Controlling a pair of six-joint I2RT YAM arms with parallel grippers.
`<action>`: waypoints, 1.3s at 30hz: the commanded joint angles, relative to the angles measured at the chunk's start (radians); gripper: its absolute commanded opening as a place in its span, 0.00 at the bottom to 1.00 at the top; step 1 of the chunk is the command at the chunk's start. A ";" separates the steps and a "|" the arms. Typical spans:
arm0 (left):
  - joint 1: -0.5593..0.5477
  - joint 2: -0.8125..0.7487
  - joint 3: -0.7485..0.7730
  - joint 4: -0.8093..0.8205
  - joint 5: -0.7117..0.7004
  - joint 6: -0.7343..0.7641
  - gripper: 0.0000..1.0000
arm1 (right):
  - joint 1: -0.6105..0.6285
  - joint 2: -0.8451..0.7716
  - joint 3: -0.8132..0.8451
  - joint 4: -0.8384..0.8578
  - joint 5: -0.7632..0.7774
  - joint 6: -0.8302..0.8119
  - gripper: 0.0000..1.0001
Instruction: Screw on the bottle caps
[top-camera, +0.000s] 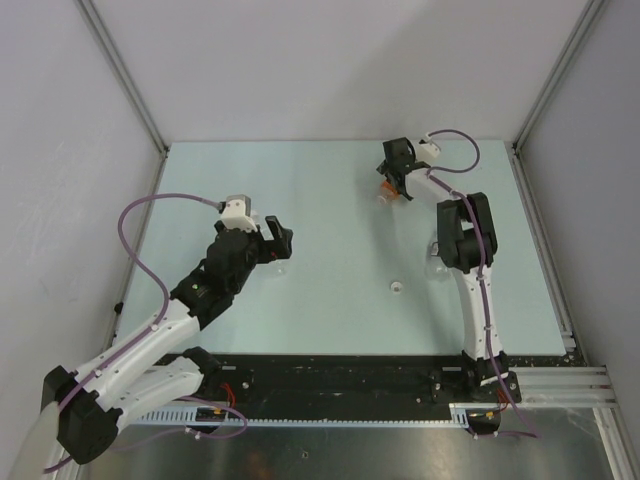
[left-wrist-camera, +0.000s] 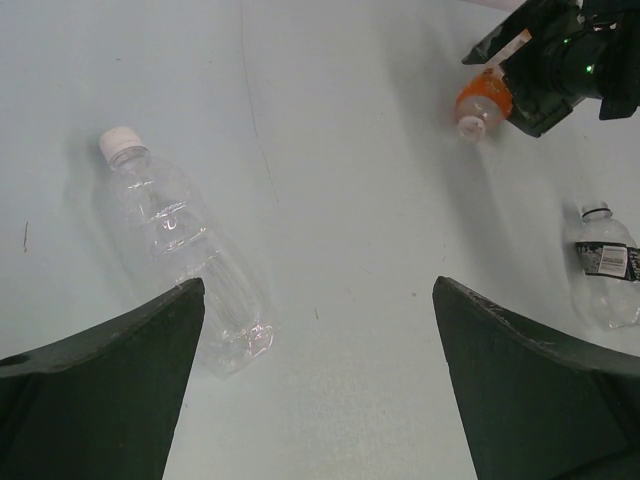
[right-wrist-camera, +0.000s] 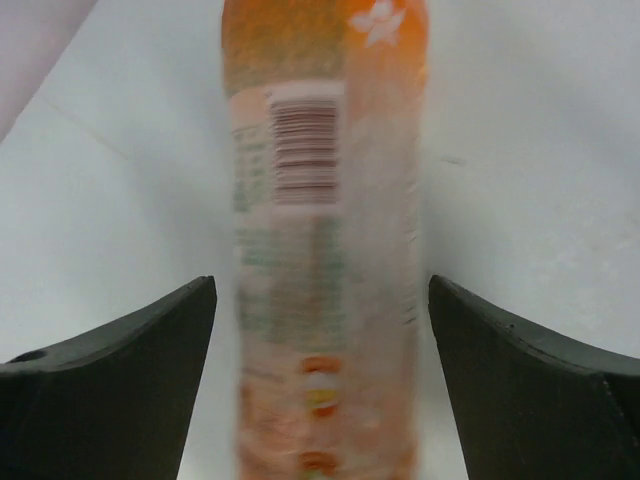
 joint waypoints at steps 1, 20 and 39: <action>0.004 -0.019 -0.005 0.027 -0.022 0.012 1.00 | -0.005 0.030 0.018 -0.024 -0.047 -0.001 0.86; 0.011 -0.181 0.067 0.030 0.247 -0.043 1.00 | 0.121 -0.712 -0.503 0.016 -1.120 -1.892 0.39; -0.012 -0.133 -0.029 0.095 0.935 -0.032 1.00 | 0.414 -1.082 -0.612 -0.475 -1.054 -2.586 0.38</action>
